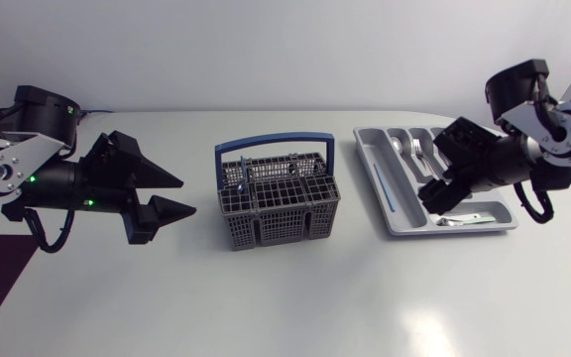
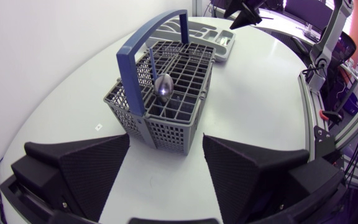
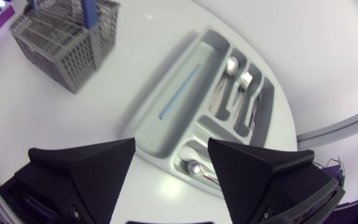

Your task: Unload the cutlery basket into the drawer organizer.

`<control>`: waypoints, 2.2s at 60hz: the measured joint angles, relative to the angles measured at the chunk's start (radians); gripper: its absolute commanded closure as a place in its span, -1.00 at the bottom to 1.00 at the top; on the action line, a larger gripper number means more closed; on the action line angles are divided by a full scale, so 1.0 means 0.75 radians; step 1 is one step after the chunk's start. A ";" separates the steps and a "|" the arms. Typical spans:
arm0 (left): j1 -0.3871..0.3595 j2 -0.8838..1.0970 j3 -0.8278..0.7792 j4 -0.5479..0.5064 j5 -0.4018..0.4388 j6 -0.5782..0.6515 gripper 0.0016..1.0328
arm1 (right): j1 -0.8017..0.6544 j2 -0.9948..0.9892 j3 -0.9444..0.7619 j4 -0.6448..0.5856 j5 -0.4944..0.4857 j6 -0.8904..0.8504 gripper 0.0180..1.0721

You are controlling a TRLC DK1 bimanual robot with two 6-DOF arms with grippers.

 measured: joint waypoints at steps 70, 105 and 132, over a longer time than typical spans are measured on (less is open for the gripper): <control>-0.043 0.054 -0.025 0.086 0.001 0.000 -0.91 | 0.822 0.405 0.322 0.396 -0.222 1.079 -0.51; -0.034 0.150 -0.025 0.152 0.052 0.021 -0.91 | 0.931 0.499 0.318 0.612 -0.054 1.252 -0.18; 0.011 0.198 -0.023 0.151 0.091 0.071 -0.91 | 0.930 0.551 0.287 0.713 -0.029 1.308 -0.12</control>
